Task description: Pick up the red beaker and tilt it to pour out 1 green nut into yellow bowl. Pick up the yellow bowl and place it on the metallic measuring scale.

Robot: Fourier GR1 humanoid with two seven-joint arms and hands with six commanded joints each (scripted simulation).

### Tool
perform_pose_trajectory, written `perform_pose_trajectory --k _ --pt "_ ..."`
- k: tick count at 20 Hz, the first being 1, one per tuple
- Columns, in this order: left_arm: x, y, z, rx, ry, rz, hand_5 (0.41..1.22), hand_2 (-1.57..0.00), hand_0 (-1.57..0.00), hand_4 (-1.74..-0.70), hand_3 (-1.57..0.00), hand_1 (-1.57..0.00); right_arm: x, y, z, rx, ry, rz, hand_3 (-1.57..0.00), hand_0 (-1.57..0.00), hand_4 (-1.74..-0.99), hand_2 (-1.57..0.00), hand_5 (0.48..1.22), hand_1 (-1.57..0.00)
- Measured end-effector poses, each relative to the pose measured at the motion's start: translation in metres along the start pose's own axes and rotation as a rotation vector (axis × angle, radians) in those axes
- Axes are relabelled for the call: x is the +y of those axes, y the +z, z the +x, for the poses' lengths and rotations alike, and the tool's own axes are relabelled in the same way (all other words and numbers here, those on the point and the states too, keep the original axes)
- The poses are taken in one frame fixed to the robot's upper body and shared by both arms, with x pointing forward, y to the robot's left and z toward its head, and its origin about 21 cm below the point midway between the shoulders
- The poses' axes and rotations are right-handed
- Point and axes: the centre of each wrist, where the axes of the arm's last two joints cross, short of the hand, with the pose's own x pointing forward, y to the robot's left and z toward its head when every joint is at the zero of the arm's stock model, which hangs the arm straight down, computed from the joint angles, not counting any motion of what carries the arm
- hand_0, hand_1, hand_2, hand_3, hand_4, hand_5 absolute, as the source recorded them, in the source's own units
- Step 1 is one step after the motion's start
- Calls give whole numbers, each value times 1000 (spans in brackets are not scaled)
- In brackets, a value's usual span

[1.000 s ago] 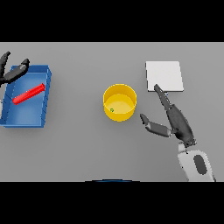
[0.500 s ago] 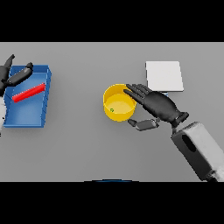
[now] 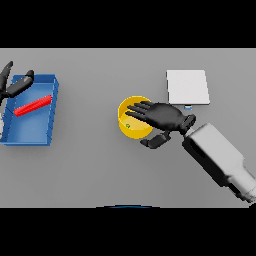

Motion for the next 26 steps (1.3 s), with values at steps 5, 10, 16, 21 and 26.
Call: perform_pose_trajectory --k 5,10,16,21,26 --pt "3 0 -3 2 -9 6 703 1 1 -801 1 1 -5 -19 5 8 62 120 1 1 -1174 1 674 1" --pt "4 0 -6 5 -25 2 708 1 1 -792 1 1 4 -29 1 6 66 195 -12 1 -1188 1 693 1" --pt "2 -3 -2 -6 -26 4 710 1 1 -789 1 1 6 -35 1 15 69 204 -322 -455 -1363 -349 957 -407" --pt "5 -2 -5 -3 -29 4 709 1 1 -785 1 1 5 -32 -1 -28 63 200 -969 -1205 -1611 -1129 1135 -1189" --pt "6 -2 -4 -6 -35 6 712 1 1 -785 1 1 -2 -33 0 2 48 224 -1171 -1451 -1698 -1330 1193 -1446"
